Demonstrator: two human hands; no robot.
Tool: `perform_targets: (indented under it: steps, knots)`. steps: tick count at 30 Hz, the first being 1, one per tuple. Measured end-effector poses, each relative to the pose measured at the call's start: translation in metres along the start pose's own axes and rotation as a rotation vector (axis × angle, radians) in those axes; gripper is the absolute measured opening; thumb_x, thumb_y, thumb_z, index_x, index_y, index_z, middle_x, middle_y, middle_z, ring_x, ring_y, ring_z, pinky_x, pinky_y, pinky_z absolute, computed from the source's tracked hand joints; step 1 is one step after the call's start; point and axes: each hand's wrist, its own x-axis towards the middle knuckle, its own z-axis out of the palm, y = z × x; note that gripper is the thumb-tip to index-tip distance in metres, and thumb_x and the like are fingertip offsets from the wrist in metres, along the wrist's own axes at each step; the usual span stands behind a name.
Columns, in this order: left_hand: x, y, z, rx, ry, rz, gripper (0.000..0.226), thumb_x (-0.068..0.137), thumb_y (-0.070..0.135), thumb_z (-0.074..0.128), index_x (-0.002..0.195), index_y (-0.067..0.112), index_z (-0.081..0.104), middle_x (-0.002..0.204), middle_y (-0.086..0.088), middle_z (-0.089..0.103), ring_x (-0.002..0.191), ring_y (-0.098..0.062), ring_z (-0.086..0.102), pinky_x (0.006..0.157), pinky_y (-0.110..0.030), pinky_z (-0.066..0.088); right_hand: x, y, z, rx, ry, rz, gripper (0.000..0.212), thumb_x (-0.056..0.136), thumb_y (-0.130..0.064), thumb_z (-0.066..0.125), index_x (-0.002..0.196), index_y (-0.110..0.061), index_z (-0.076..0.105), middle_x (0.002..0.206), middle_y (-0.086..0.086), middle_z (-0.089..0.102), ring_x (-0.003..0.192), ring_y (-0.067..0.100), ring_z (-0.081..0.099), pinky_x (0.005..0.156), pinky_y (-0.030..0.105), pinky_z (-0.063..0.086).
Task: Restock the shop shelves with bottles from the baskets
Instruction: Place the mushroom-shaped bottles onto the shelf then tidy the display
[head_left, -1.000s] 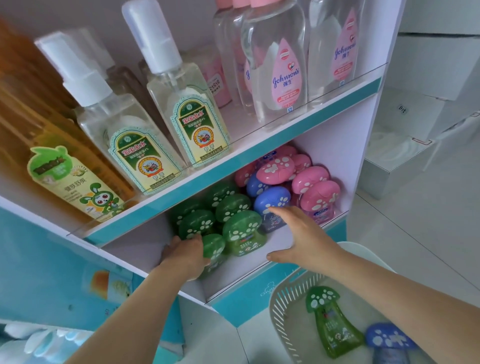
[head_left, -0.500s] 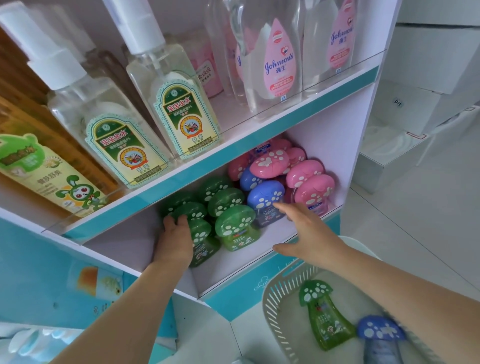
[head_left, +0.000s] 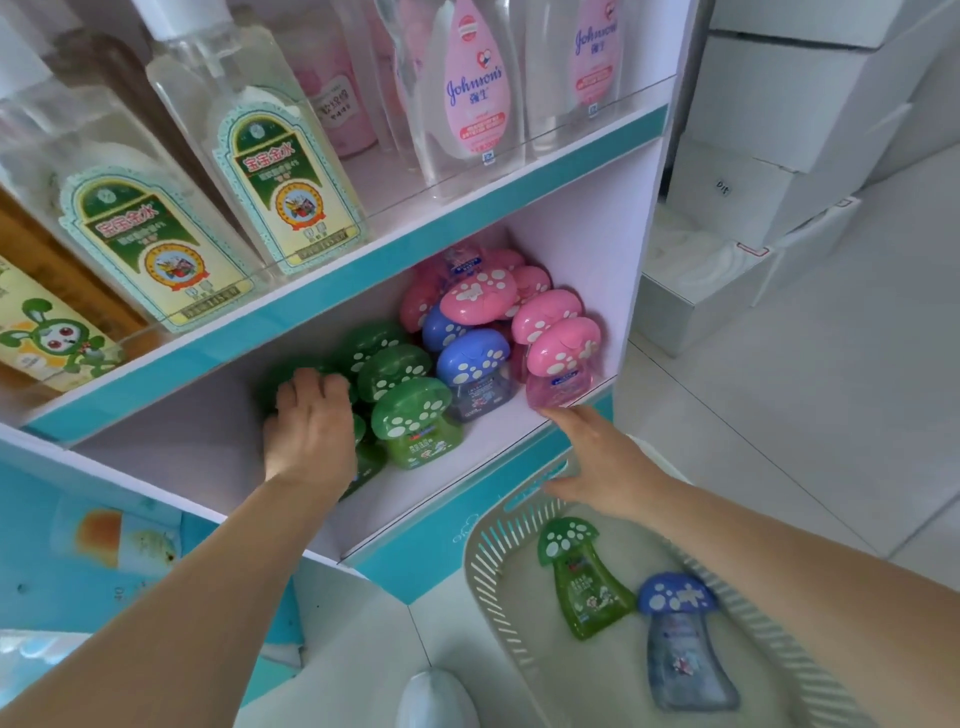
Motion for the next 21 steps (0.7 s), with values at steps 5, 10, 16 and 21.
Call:
perform_targets:
  steps: [5, 10, 16, 21]
  knots:
    - [-0.002, 0.045, -0.015, -0.266, 0.234, 0.336, 0.041, 0.059, -0.004, 0.076, 0.093, 0.002, 0.053, 0.092, -0.022, 0.05, 0.083, -0.042, 0.052, 0.071, -0.049, 0.05, -0.016, 0.018, 0.008, -0.068, -0.103, 0.054, 0.085, 0.078, -0.03, 0.073, 0.147, -0.024, 0.025, 0.142, 0.002, 0.039, 0.128, 0.018, 0.042, 0.104, 0.031, 0.038]
    - [-0.015, 0.09, -0.009, -0.344, 0.149, 0.529, 0.044, 0.061, 0.009, 0.083, 0.095, 0.006, 0.055, 0.093, -0.017, 0.052, 0.082, -0.037, 0.054, 0.072, -0.046, 0.051, -0.027, 0.041, 0.017, -0.024, -0.111, 0.149, 0.082, 0.077, -0.028, 0.075, 0.145, -0.022, 0.03, 0.139, 0.004, 0.045, 0.121, 0.018, 0.05, 0.101, 0.028, 0.041]
    - [-0.022, 0.121, -0.003, -0.373, 0.035, 0.606, 0.045, 0.067, 0.016, 0.08, 0.106, 0.013, 0.058, 0.105, -0.011, 0.052, 0.096, -0.033, 0.053, 0.079, -0.047, 0.051, -0.025, 0.066, 0.055, 0.031, -0.222, 0.34, 0.084, 0.075, -0.028, 0.075, 0.145, -0.018, 0.029, 0.14, 0.006, 0.045, 0.125, 0.021, 0.048, 0.105, 0.031, 0.039]
    - [-0.022, 0.125, 0.011, -0.341, -0.079, 0.631, 0.052, 0.078, 0.024, 0.072, 0.125, 0.022, 0.05, 0.12, -0.002, 0.045, 0.111, -0.024, 0.045, 0.091, -0.04, 0.045, -0.02, 0.083, 0.085, 0.14, -0.23, 0.478, 0.086, 0.073, -0.028, 0.077, 0.144, -0.016, 0.03, 0.137, 0.008, 0.047, 0.124, 0.024, 0.047, 0.104, 0.031, 0.04]
